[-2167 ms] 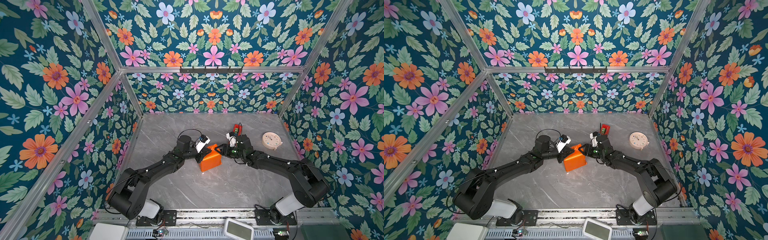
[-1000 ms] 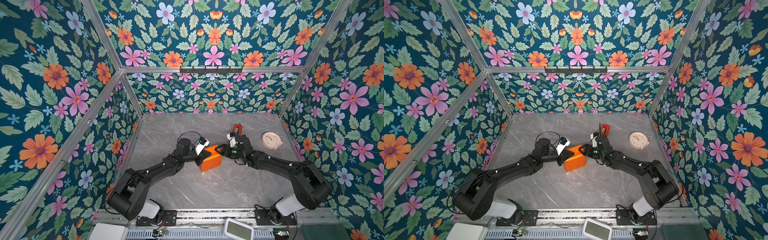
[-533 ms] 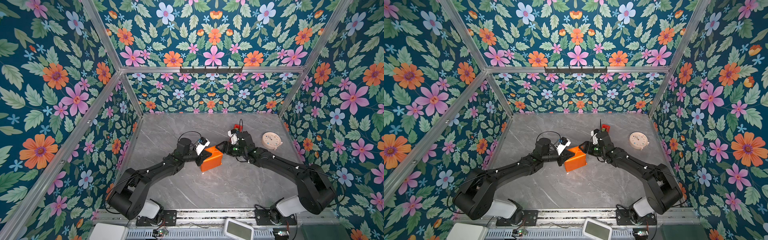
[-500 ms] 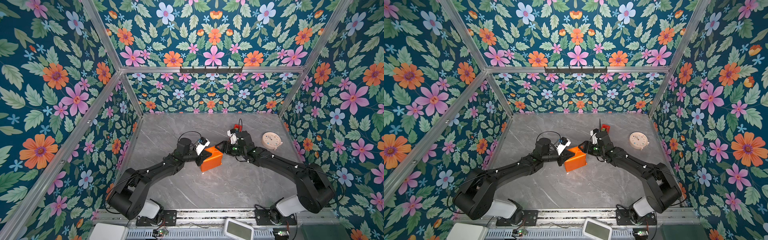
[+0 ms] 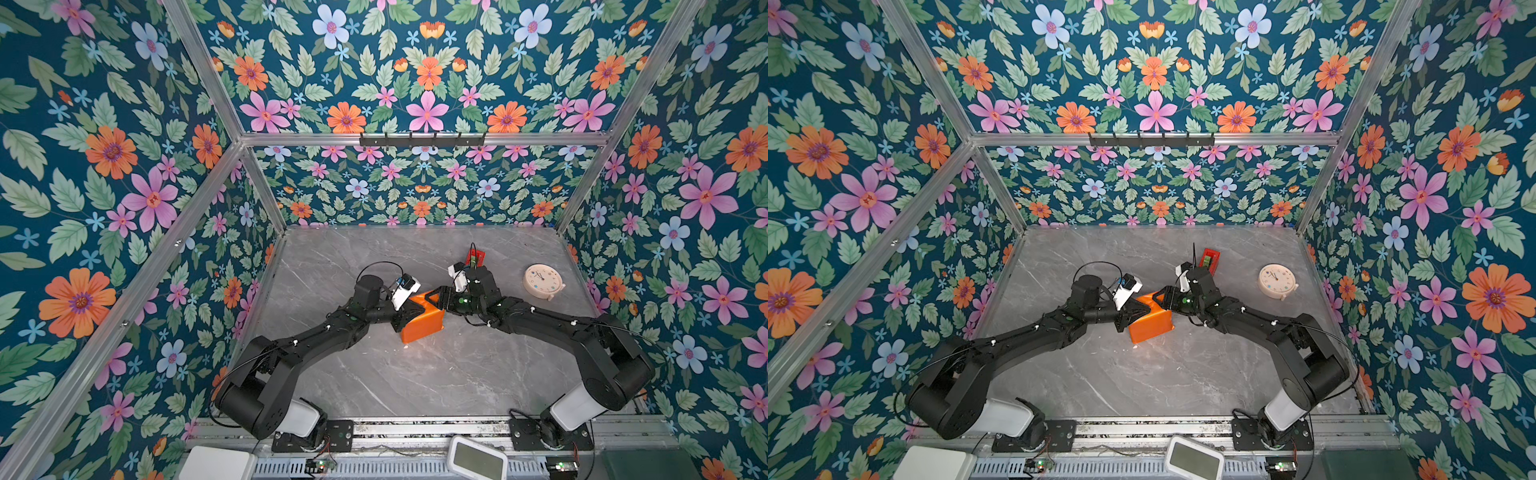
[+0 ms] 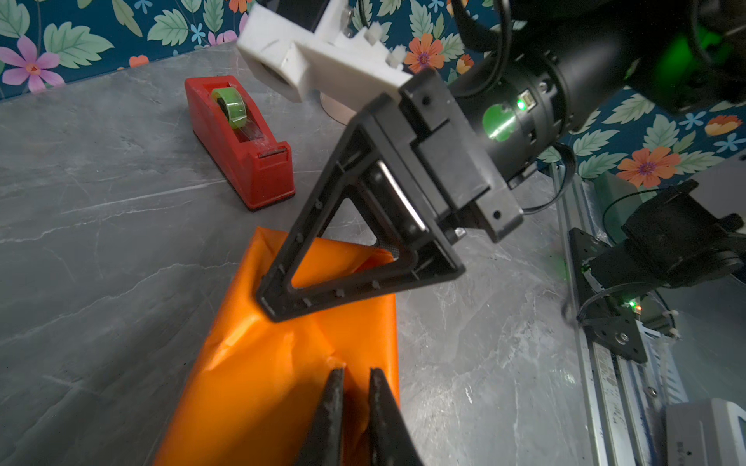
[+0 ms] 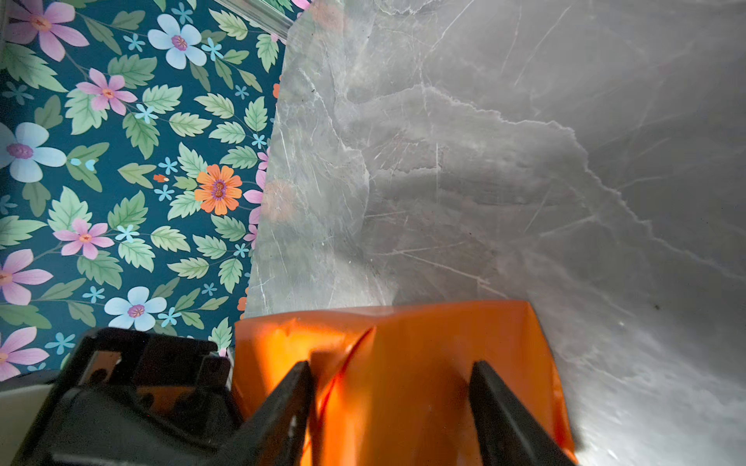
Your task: Wrap the gift box in paper
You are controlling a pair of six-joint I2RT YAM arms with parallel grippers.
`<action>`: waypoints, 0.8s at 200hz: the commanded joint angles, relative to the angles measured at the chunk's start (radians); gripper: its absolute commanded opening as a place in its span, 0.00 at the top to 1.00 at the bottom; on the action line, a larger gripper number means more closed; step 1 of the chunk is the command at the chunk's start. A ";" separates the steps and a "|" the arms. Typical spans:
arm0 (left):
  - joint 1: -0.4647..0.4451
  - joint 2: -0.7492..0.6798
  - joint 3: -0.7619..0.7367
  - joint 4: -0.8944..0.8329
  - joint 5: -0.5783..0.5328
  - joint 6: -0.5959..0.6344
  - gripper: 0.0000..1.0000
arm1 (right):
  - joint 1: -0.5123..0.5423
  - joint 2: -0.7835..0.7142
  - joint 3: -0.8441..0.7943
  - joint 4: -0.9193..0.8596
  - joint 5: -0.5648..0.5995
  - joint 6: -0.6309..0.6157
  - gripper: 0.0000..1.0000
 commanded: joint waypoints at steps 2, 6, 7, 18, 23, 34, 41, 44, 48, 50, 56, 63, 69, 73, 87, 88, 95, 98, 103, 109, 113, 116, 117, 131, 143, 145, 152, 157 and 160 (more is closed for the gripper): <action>-0.001 -0.014 -0.001 -0.046 -0.001 -0.032 0.68 | 0.001 0.010 -0.025 -0.086 0.015 -0.007 0.38; -0.001 -0.019 0.001 -0.042 0.000 -0.041 0.65 | 0.002 0.010 -0.028 -0.084 0.016 -0.008 0.38; -0.001 -0.021 0.001 -0.041 0.000 -0.043 0.64 | 0.001 0.011 -0.029 -0.084 0.017 -0.009 0.38; -0.001 -0.039 0.005 -0.034 -0.006 -0.067 0.57 | 0.002 0.011 -0.036 -0.075 0.017 -0.009 0.38; 0.000 -0.052 0.006 -0.030 -0.017 -0.077 0.54 | 0.001 0.009 -0.038 -0.071 0.016 -0.008 0.38; 0.001 -0.080 0.002 -0.024 -0.029 -0.092 0.49 | 0.001 0.012 -0.041 -0.069 0.016 -0.008 0.38; 0.001 -0.104 -0.002 -0.019 -0.042 -0.096 0.46 | 0.001 0.013 -0.042 -0.066 0.017 -0.008 0.38; 0.001 -0.115 -0.005 -0.013 -0.051 -0.100 0.45 | 0.001 0.013 -0.042 -0.064 0.016 -0.008 0.38; 0.001 -0.129 -0.010 -0.005 -0.065 -0.107 0.43 | 0.001 0.015 -0.042 -0.062 0.016 -0.008 0.38; 0.000 -0.136 -0.013 -0.001 -0.075 -0.111 0.42 | 0.000 0.015 -0.042 -0.061 0.016 -0.008 0.38; 0.002 -0.159 -0.021 0.010 -0.106 -0.124 0.37 | 0.001 0.016 -0.042 -0.060 0.014 -0.007 0.39; 0.004 -0.183 -0.028 0.019 -0.154 -0.140 0.31 | 0.001 0.015 -0.042 -0.060 0.013 -0.008 0.39; 0.005 -0.198 -0.031 0.025 -0.193 -0.155 0.26 | 0.002 0.016 -0.041 -0.059 0.014 -0.008 0.39; 0.006 -0.205 -0.031 0.023 -0.216 -0.163 0.23 | 0.001 0.016 -0.041 -0.060 0.014 -0.010 0.39; 0.010 -0.203 -0.006 -0.010 -0.297 -0.186 0.19 | 0.001 0.016 -0.039 -0.060 0.013 -0.009 0.39; 0.010 -0.202 -0.003 -0.014 -0.303 -0.186 0.19 | 0.001 0.016 -0.039 -0.060 0.014 -0.010 0.39; 0.012 -0.189 0.022 -0.059 -0.338 -0.187 0.18 | 0.002 0.016 -0.038 -0.060 0.013 -0.011 0.39; 0.012 -0.182 0.033 -0.084 -0.352 -0.186 0.18 | 0.002 0.016 -0.038 -0.060 0.014 -0.012 0.39; 0.012 -0.170 0.049 -0.113 -0.371 -0.181 0.18 | 0.001 0.017 -0.036 -0.060 0.014 -0.013 0.39; 0.012 -0.157 0.065 -0.143 -0.389 -0.175 0.17 | 0.001 0.016 -0.036 -0.060 0.014 -0.014 0.39; 0.012 -0.148 0.074 -0.160 -0.397 -0.171 0.17 | 0.002 0.016 -0.037 -0.060 0.014 -0.013 0.39; 0.012 -0.143 0.080 -0.172 -0.405 -0.167 0.17 | 0.002 0.016 -0.035 -0.060 0.014 -0.013 0.39; 0.012 -0.142 0.082 -0.175 -0.407 -0.166 0.16 | 0.001 0.016 -0.035 -0.060 0.013 -0.013 0.39; 0.012 -0.114 0.106 -0.233 -0.428 -0.148 0.14 | 0.002 0.017 -0.035 -0.060 0.013 -0.012 0.39; 0.012 -0.092 0.119 -0.272 -0.429 -0.139 0.13 | 0.001 0.016 -0.035 -0.058 0.012 -0.011 0.39; 0.012 -0.089 0.120 -0.277 -0.428 -0.138 0.13 | 0.001 0.015 -0.035 -0.058 0.013 -0.011 0.39; 0.013 -0.078 0.125 -0.294 -0.423 -0.139 0.12 | 0.002 0.015 -0.035 -0.059 0.013 -0.012 0.39; 0.013 -0.070 0.125 -0.304 -0.416 -0.141 0.12 | 0.001 0.015 -0.035 -0.058 0.012 -0.011 0.39; 0.012 -0.066 0.124 -0.307 -0.412 -0.144 0.11 | 0.001 0.015 -0.035 -0.059 0.013 -0.011 0.39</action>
